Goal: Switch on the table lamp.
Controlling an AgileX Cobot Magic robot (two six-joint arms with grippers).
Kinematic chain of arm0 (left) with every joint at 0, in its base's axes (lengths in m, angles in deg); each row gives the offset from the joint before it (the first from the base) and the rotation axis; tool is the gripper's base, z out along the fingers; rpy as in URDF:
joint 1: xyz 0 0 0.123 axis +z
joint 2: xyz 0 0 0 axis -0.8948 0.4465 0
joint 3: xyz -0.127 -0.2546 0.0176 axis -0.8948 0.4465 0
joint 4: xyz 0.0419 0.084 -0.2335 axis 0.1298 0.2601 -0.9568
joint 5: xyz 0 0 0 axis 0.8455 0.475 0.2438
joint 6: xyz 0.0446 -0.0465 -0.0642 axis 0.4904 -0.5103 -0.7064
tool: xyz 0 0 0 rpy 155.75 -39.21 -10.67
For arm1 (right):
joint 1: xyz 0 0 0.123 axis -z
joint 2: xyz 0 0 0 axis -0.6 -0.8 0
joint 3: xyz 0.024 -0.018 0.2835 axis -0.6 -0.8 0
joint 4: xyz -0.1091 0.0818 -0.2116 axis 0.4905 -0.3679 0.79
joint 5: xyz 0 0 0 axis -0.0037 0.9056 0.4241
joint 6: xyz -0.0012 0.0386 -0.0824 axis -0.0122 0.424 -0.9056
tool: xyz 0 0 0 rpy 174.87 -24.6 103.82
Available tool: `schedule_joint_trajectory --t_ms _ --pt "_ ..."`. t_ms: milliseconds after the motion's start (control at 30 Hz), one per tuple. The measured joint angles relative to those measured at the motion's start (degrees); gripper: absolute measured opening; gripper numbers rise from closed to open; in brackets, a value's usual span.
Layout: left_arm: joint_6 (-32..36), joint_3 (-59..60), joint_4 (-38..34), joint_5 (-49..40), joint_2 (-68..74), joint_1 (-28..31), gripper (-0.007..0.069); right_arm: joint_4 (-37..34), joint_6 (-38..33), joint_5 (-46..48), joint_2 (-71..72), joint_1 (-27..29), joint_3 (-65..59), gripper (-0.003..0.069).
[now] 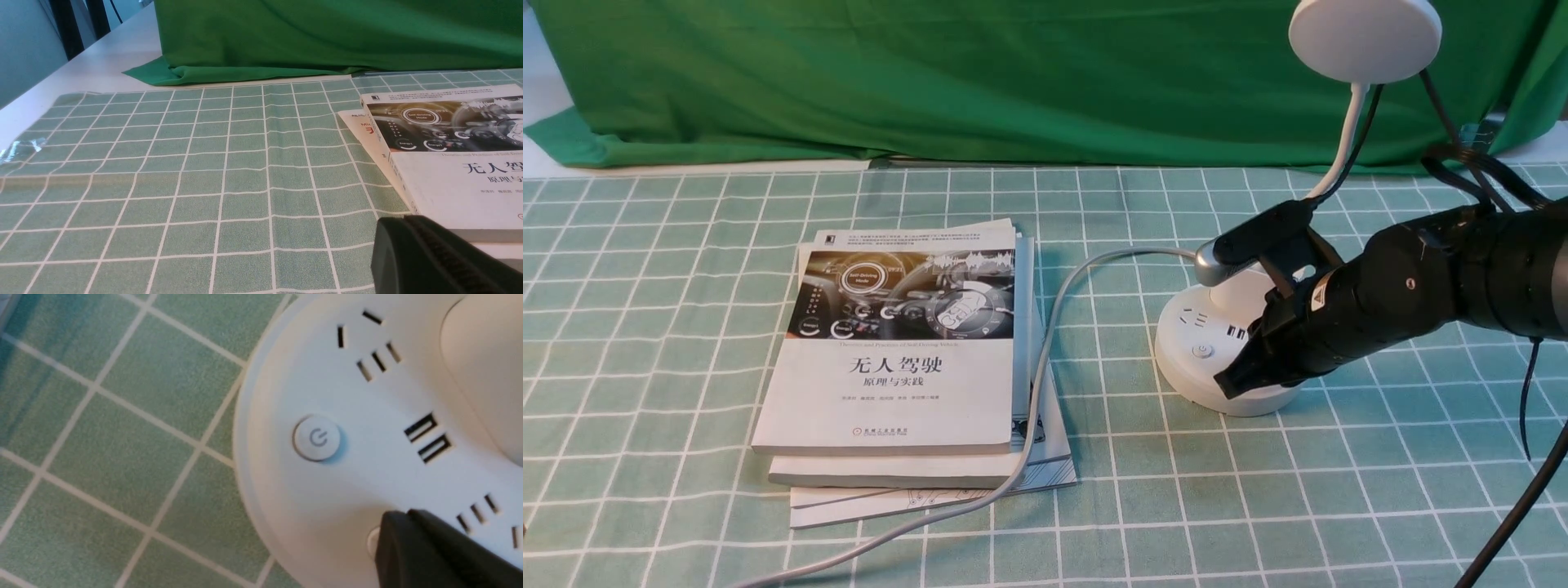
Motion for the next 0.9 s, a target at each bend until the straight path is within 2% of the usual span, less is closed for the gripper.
schedule_joint_trajectory --t_ms 233,567,900 --pt "0.0 0.0 0.0 0.0 0.0 0.0 0.0021 -0.1 2.9 4.8 13.0 -0.1 -2.3 0.0034" --pt "0.0 0.0 0.0 0.0 0.0 0.0 0.0021 -0.1 5.4 -3.1 49.0 -0.1 -23.5 0.0038" --pt "0.0 0.0 0.0 0.0 0.0 0.0 0.0021 -0.1 9.9 -3.5 76.2 -0.1 -36.8 0.0056"
